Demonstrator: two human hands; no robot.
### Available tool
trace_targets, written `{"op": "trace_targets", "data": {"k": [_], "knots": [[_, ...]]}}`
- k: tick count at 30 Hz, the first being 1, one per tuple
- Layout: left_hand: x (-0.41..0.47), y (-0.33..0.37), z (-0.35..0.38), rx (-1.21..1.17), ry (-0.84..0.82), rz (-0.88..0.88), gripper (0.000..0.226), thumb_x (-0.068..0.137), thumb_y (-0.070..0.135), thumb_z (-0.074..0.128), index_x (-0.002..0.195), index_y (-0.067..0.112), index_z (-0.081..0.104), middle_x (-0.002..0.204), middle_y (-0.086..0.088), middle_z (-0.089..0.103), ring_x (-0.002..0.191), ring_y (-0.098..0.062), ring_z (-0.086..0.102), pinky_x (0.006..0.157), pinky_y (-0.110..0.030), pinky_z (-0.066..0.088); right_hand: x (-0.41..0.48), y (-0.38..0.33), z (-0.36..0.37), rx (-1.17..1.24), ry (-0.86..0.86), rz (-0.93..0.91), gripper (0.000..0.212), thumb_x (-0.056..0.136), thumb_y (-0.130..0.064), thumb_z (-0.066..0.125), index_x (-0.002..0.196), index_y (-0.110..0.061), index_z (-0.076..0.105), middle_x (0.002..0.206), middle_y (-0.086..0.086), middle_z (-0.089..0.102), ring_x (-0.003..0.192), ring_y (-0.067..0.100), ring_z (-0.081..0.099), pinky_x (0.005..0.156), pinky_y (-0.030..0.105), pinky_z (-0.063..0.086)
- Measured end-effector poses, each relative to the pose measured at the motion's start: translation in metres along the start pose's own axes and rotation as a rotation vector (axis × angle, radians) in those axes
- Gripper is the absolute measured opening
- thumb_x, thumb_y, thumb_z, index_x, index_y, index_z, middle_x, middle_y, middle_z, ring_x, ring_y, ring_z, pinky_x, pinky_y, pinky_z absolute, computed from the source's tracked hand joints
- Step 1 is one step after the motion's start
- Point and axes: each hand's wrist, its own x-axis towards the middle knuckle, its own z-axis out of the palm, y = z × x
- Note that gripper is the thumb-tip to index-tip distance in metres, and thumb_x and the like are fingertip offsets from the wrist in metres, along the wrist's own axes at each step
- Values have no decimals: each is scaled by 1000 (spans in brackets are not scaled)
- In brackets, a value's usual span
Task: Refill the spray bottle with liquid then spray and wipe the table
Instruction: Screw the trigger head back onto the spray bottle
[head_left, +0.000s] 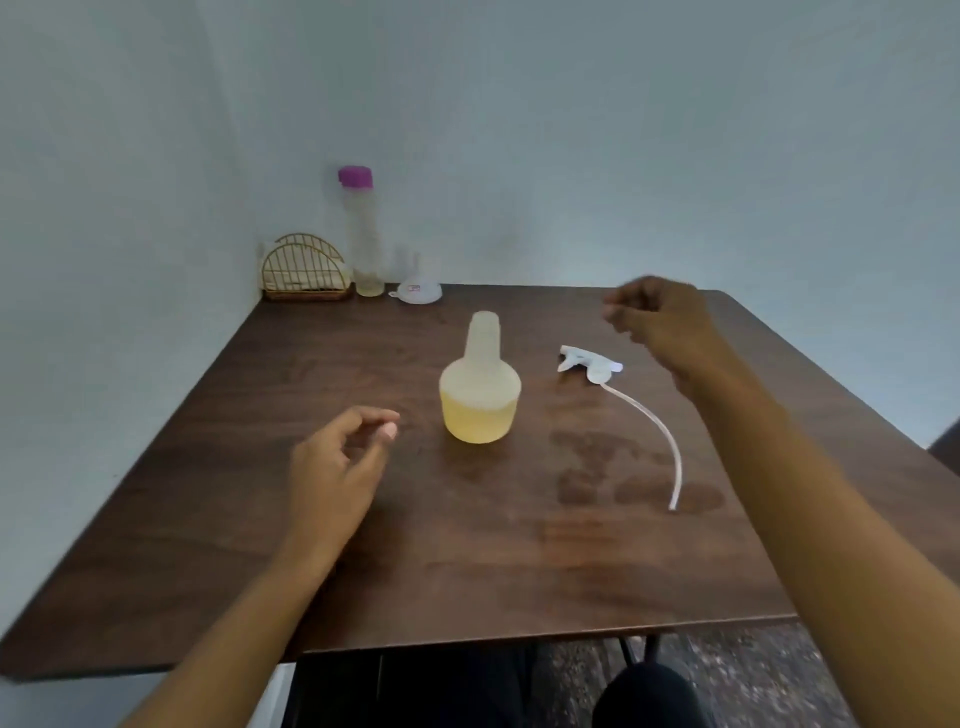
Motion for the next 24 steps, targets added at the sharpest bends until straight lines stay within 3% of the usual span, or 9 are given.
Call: {"op": "trace_targets", "data": {"k": [4,6,8,11,13,16,19,22,24], "knots": [[-28,41,56,-294,-408,-155,9,89,17,63,92,18,71,81,3,73,70,-5,66,68,-20,50,29,66,-19,-139,-55,214,16,84,-11,65,71,-19,60,87,10,64,75,20,55,62,25,40],[-30,56,90,-353,-603,-267,9,91,20,62,96,17,69,89,-4,71,73,-6,65,66,-20,49,42,87,-15,-165,-85,290,17,84,-13,66,70,-16,58,87,14,63,75,22,55,58,27,40],[-30,67,125,-356,-711,-310,17,89,26,64,105,21,67,101,1,69,83,-6,66,71,-20,50,55,102,-9,-190,-97,331,19,85,-18,66,71,-15,55,86,14,62,74,22,54,57,26,41],[-25,75,168,-269,-732,-292,45,82,36,72,123,22,60,120,3,63,102,-8,64,87,-30,52,70,111,1,-239,-105,334,28,86,-28,66,69,-14,49,82,15,60,72,24,55,62,32,47],[-22,81,188,-187,-700,-270,54,76,42,76,124,24,59,118,5,63,98,-10,65,86,-33,54,78,112,7,-299,-112,329,30,84,-35,66,76,-10,51,76,12,60,71,25,59,70,37,54],[-18,88,203,-164,-643,-236,37,73,42,79,104,24,71,95,8,69,82,-6,66,77,-34,56,85,110,16,-401,-142,350,36,79,-37,69,85,-7,51,66,6,60,63,23,62,61,32,55],[-16,90,206,-177,-627,-212,17,76,36,77,84,21,77,69,12,67,66,-3,62,65,-30,54,90,108,23,-479,-160,348,43,75,-41,71,96,-7,53,74,7,63,58,21,61,55,27,53],[-15,90,203,-220,-622,-239,14,78,34,76,79,20,75,75,-1,72,75,-19,69,62,-34,56,93,106,26,-473,-186,348,30,76,-30,70,85,-10,51,73,6,64,51,18,60,49,23,48],[-16,91,198,-249,-622,-247,13,80,29,75,81,16,74,81,-7,74,78,-20,71,59,-29,56,95,107,26,-376,-190,415,15,73,-16,67,70,-8,55,70,7,65,55,19,63,53,26,53]]}}
